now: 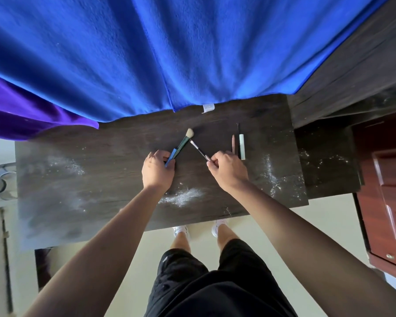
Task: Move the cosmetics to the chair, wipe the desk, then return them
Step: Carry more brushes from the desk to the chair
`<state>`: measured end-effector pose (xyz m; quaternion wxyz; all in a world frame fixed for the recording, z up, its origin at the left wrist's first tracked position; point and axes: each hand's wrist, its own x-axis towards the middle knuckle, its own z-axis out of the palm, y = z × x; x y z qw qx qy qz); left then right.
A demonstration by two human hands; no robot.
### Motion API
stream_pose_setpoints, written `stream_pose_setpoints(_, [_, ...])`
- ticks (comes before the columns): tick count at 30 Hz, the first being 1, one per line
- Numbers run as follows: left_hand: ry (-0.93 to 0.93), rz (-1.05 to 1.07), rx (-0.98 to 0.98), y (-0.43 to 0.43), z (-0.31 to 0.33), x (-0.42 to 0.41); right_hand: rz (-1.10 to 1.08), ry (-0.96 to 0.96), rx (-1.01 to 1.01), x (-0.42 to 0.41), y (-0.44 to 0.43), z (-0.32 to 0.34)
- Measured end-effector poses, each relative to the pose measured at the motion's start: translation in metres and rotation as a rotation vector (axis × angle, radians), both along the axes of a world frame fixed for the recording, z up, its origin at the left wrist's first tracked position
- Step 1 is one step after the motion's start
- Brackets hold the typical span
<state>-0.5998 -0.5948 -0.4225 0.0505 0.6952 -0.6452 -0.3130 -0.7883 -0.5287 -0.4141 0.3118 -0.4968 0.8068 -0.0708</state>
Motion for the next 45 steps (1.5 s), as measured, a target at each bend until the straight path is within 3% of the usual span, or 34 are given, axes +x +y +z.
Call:
stream_pose_setpoints(9, [0.226,0.151,-0.019,0.006,0.041,-0.011,-0.147,-0.133,-0.09,-0.025,0.004,0.034])
stream_pose_setpoints(14, [0.459,0.127,-0.087,-0.014,0.112,-0.039,-0.293,-0.199,-0.302,-0.057,0.009,0.088])
stream_pose_setpoints(21, [0.798,-0.125,-0.213,-0.012,0.215,-0.087,-0.61,-0.183,-0.73,-0.067,0.06,0.184])
stream_pose_setpoints(24, [0.91,-0.291,-0.157,0.015,0.234,-0.105,-0.815,-0.124,-0.826,-0.056,0.113,0.212])
stream_pose_setpoints(32, [1.066,-0.737,0.147,0.167,0.265,-0.161,-1.195,0.203,-0.875,-0.004,0.307,0.263])
stream_pose_setpoints(39, [1.068,-1.099,0.263,0.336,0.284,-0.17,-1.523,0.283,-0.989,0.051,0.478,0.274])
stream_pose_setpoints(45, [1.049,-1.331,0.363,0.512,0.277,-0.162,-1.764,0.372,-0.95,0.1,0.644,0.259])
